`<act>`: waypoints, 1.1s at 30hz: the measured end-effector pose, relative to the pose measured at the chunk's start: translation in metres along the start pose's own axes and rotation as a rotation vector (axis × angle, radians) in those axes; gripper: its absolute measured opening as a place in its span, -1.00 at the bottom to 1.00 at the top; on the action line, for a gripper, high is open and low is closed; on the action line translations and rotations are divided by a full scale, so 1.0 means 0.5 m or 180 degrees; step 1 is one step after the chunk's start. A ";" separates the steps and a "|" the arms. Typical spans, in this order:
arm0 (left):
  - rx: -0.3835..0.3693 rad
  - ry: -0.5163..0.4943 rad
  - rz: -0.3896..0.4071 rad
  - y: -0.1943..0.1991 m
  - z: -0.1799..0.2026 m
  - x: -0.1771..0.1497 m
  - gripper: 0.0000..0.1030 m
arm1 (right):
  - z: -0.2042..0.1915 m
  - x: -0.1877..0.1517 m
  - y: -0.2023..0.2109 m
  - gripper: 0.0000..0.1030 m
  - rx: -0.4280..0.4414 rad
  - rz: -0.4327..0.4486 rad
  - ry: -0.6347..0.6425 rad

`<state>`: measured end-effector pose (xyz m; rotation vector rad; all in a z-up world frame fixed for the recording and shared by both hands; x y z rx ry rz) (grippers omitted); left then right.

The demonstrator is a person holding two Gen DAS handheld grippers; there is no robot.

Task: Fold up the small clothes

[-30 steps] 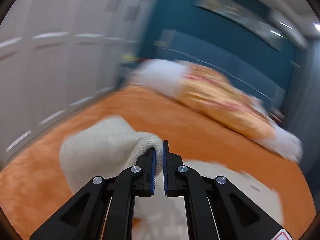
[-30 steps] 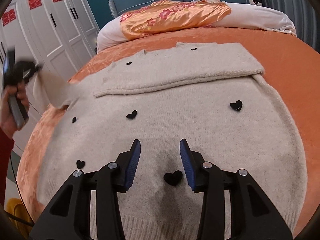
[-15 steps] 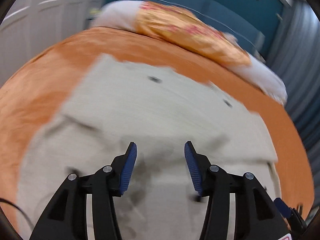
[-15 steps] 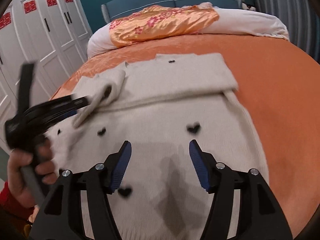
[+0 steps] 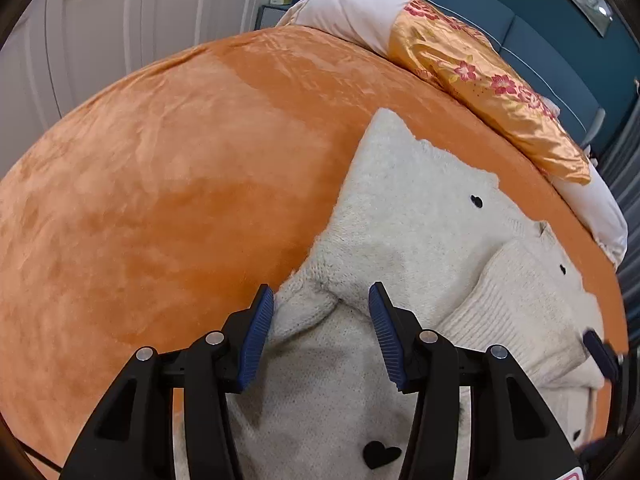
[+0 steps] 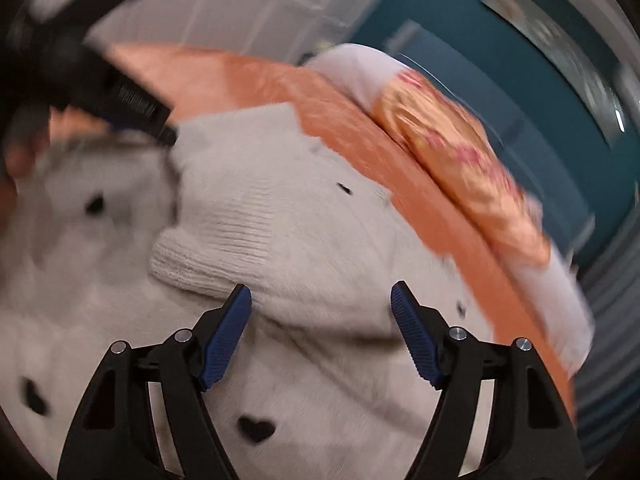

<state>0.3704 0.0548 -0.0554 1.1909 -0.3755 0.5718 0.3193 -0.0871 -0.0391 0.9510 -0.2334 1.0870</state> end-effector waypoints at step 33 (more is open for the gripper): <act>-0.0257 0.0427 0.0294 -0.040 0.052 0.094 -1.00 | 0.415 -0.304 -0.065 -0.83 0.0405 -0.0510 -0.4100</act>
Point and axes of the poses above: each gripper's, at about its wrist camera, not at the fingertips, and y roughly against the way its jaws point, z to its right, x to its top, the point moved 5 cm from there along -y, roughly the way its jaws point, and after that the axes turned 6 degrees about -x, right-handed, at the moved point
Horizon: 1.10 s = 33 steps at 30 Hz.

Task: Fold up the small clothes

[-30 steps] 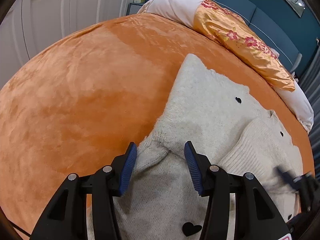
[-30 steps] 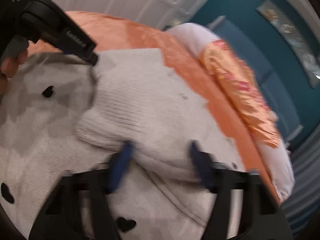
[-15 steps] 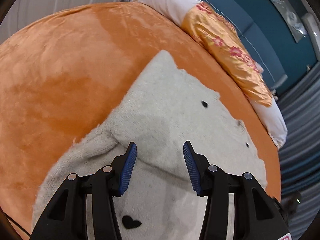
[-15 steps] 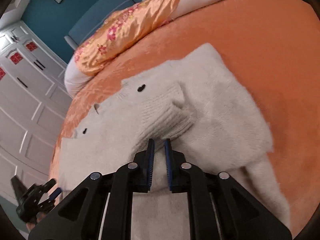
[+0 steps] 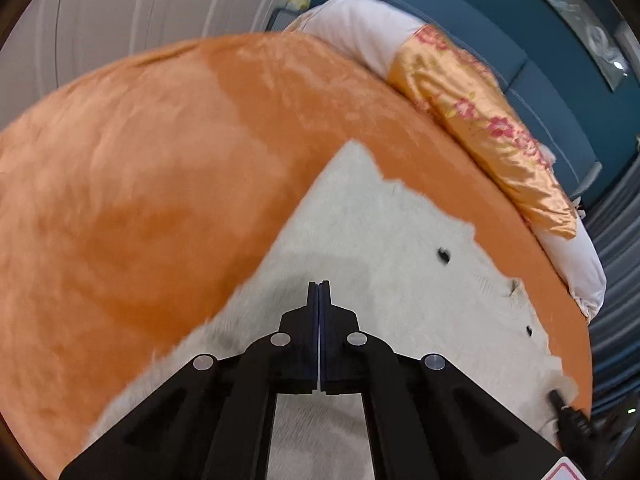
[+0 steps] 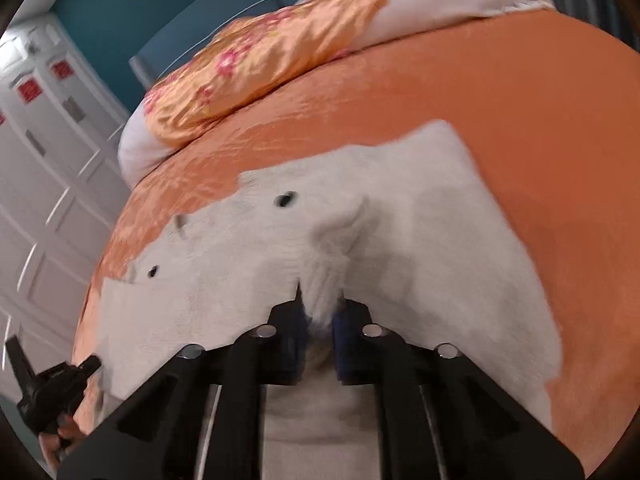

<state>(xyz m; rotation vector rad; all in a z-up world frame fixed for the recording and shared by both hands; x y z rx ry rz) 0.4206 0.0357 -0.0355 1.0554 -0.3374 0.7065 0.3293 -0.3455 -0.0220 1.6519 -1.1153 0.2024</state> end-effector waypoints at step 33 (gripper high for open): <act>0.0138 -0.0058 -0.0008 -0.025 -0.071 -0.044 -0.87 | 0.085 -0.029 -0.021 -0.72 -0.0141 -0.0198 -0.0169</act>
Point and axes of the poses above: each gripper's, at about its wrist camera, not at the fingertips, and y roughly against the way its jaws point, z to its right, x to its top, the point moved 5 cm from there along -y, roughly the way its jaws point, and after that the axes turned 6 degrees about -x, right-handed, at the moved point
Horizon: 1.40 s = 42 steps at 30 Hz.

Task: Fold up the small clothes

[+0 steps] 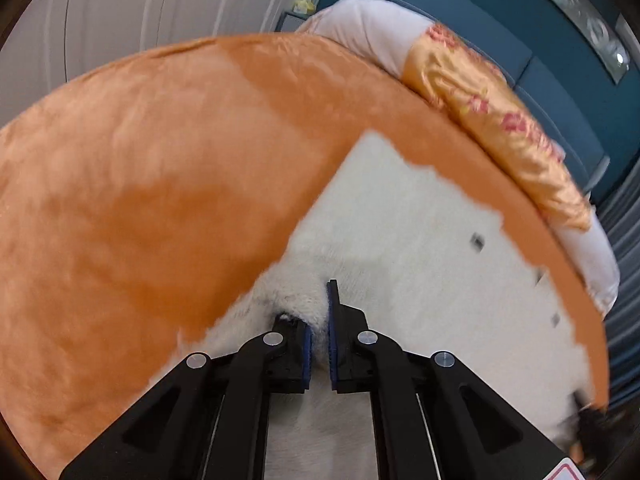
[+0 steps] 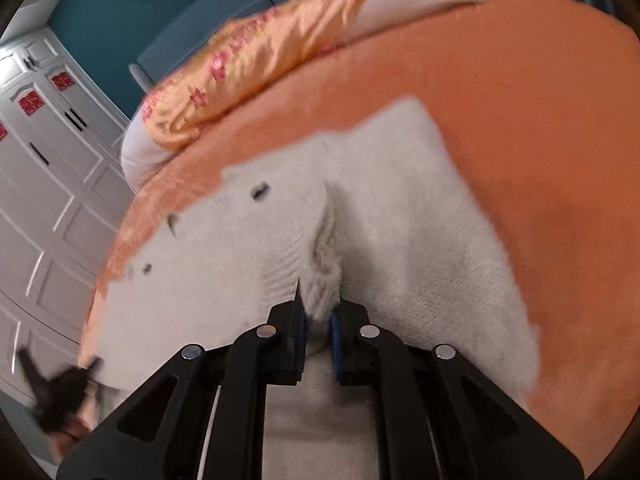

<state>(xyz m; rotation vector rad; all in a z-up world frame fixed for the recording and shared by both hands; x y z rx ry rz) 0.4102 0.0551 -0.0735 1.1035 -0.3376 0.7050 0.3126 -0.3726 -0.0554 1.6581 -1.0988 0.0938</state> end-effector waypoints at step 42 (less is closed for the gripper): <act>-0.0499 0.0085 0.0369 0.124 0.042 0.039 -0.70 | -0.493 -0.165 -0.071 -0.83 0.0790 -0.0215 0.1831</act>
Point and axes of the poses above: each gripper's, at about its wrist camera, not at the fingertips, and y roughly against the way its jaws point, z to its right, x to its top, the point moved 5 cm from there along -y, roughly the way its jaws point, and after that the axes turned 6 degrees about -x, right-handed, at the moved point
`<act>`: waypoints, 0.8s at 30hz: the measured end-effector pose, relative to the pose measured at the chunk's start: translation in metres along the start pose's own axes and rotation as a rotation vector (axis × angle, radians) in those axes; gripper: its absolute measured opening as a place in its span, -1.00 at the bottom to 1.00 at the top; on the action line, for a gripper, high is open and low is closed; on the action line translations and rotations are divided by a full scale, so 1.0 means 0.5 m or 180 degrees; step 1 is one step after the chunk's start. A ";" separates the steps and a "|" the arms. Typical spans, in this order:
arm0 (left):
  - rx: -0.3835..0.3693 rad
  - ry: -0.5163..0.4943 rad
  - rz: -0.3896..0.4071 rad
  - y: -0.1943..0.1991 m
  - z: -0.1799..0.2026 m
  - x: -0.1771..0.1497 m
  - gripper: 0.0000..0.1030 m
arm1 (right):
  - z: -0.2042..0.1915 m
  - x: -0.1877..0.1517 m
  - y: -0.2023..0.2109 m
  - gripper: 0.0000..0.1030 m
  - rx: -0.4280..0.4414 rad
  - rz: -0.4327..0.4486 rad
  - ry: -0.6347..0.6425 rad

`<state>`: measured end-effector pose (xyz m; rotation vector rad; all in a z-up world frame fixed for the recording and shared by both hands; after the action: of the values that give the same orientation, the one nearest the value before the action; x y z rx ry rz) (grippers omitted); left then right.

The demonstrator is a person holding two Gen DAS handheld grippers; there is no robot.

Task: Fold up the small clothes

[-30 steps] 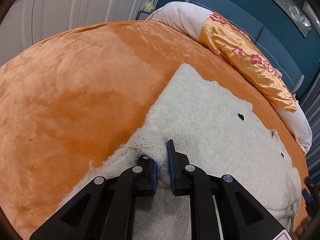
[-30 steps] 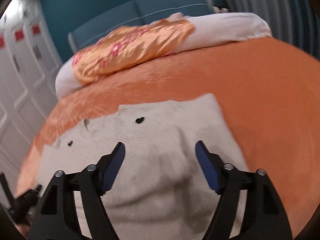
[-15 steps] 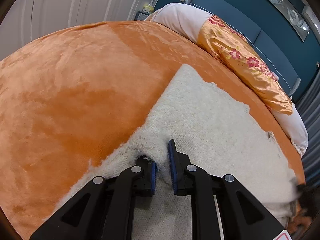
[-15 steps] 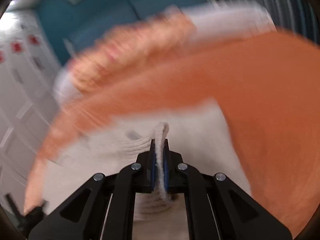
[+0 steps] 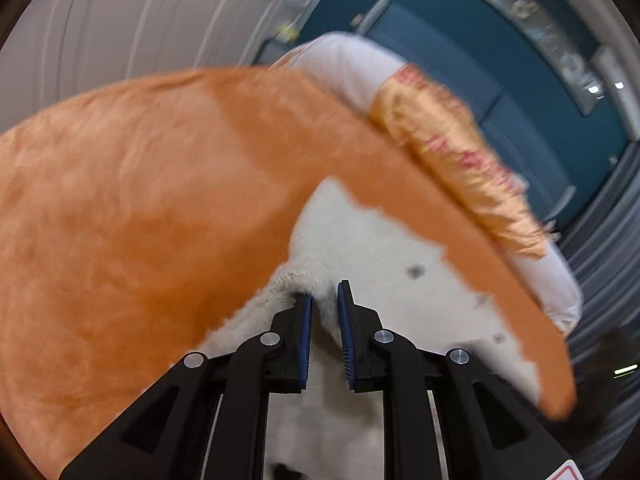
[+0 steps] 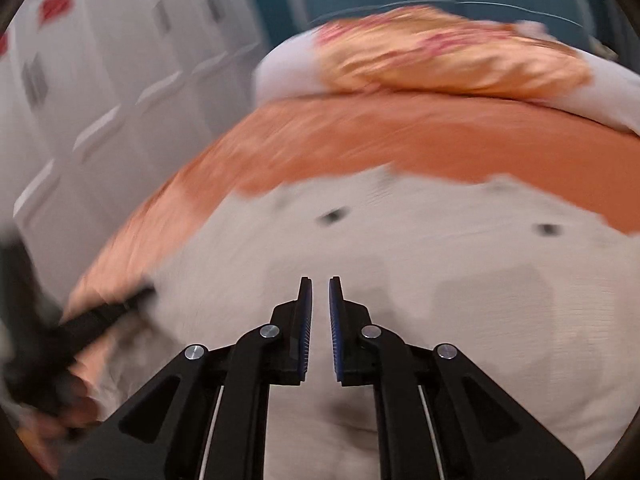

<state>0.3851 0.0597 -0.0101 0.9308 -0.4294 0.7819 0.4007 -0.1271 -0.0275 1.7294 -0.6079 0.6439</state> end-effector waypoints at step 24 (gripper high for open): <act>0.0291 -0.0543 -0.0435 -0.120 0.078 0.042 -0.63 | 0.219 0.014 0.086 -0.87 -0.0480 0.0163 -0.0613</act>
<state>0.4441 0.0140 -0.0085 1.1055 -0.4764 0.6038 0.3883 -0.2438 -0.0166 1.6493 -0.8167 0.4573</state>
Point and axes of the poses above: each gripper's, at about its wrist camera, not at the fingertips, and y roughly against the way its jaws point, z to its right, x to its top, the point moved 5 cm from there along -y, roughly the way its jaws point, and after that the axes turned 6 degrees about -x, right-handed, at the moved point
